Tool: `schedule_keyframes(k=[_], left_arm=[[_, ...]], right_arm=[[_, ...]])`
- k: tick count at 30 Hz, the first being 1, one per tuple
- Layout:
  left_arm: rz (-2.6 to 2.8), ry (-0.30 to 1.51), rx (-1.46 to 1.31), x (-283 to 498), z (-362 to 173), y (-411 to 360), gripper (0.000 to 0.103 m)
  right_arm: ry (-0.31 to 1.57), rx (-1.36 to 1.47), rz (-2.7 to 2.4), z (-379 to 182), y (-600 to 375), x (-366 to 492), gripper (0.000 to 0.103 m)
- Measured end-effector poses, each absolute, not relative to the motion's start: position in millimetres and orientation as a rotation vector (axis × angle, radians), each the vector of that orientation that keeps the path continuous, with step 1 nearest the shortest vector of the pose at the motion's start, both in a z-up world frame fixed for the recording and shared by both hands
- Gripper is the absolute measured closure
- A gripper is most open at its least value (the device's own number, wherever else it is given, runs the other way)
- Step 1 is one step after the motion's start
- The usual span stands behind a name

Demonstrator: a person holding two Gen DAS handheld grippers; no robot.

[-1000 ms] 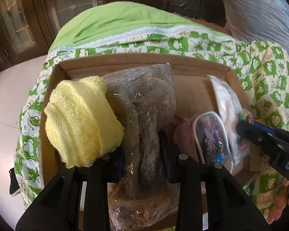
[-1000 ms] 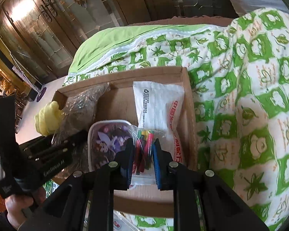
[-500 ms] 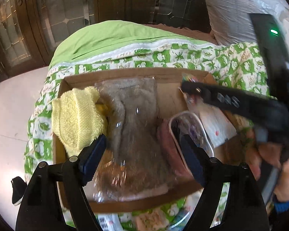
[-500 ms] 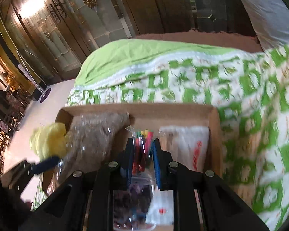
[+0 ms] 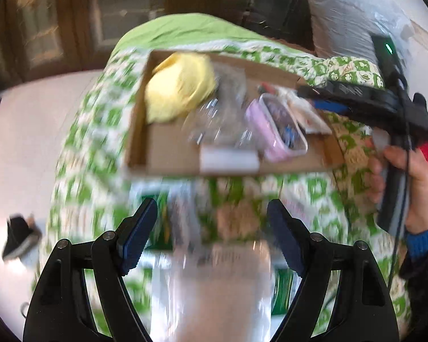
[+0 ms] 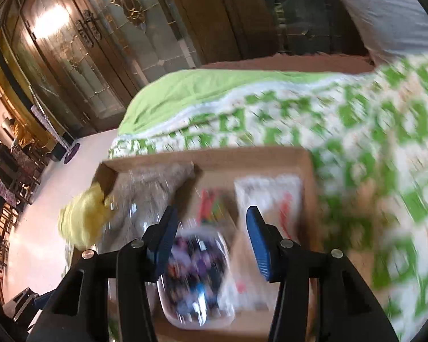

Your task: Organize soft objects

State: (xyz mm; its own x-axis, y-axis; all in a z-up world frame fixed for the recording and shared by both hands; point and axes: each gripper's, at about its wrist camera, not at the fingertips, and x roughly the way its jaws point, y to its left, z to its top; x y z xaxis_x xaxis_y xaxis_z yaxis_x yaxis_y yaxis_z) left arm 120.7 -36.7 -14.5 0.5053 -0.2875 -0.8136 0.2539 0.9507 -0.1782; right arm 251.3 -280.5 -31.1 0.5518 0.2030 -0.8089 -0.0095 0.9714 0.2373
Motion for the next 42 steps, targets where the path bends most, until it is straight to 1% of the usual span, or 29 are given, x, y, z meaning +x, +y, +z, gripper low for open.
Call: schedule_keyframes(k=[2,3,4,6,15,20,21,22,24,29,35,39,42], left_arm=[[-0.318,0.991,-0.057,108.4,-14.0,-28.5,0.023],[-0.315,0.988,-0.066,100.8,-13.2,-25.0,0.023],[-0.314,0.984,-0.072,96.3,-12.6,-22.3,0.023],[-0.304,0.974,-0.082,88.4,-12.8,-17.3,0.023],[-0.298,1.022,-0.087,77.0,-23.4,-11.3,0.023],[-0.309,1.052,-0.102,76.7,-28.8,-10.3,0.023],[-0.32,1.065,-0.105,76.7,-31.5,-11.8,0.023],[-0.332,1.077,-0.11,76.5,-34.5,-13.9,0.023],[-0.347,1.1,-0.12,77.4,-41.1,-15.9,0.023],[-0.308,1.116,-0.175,90.1,-46.4,-4.2,0.023],[-0.295,1.078,-0.136,117.1,-29.1,-4.1,0.023],[-0.299,1.059,-0.076,126.7,-24.8,-8.3,0.023],[-0.335,1.086,-0.058,118.6,-36.9,-11.5,0.023]], right_arm=[[1.032,0.242,0.11,-36.0,-286.7,228.2,0.052],[1.058,0.256,0.105,-39.9,-289.4,212.9,0.051],[1.083,0.261,0.102,-44.9,-290.0,200.3,0.046],[1.129,0.266,0.103,-53.6,-288.3,181.2,0.044],[1.108,0.173,0.154,-43.5,-252.3,154.6,0.042],[1.163,0.169,0.191,-55.2,-237.4,143.0,0.042],[1.176,0.159,0.195,-59.6,-235.4,141.0,0.041],[1.184,0.153,0.196,-62.8,-232.9,137.3,0.037],[1.201,0.143,0.195,-70.2,-229.0,137.1,0.029],[1.251,0.182,0.161,-89.1,-228.2,143.2,0.029],[1.292,0.285,0.094,-98.8,-235.4,152.1,0.027],[1.325,0.379,0.018,-104.4,-234.2,163.0,0.021],[1.341,0.297,-0.006,-110.4,-222.6,172.5,0.021]])
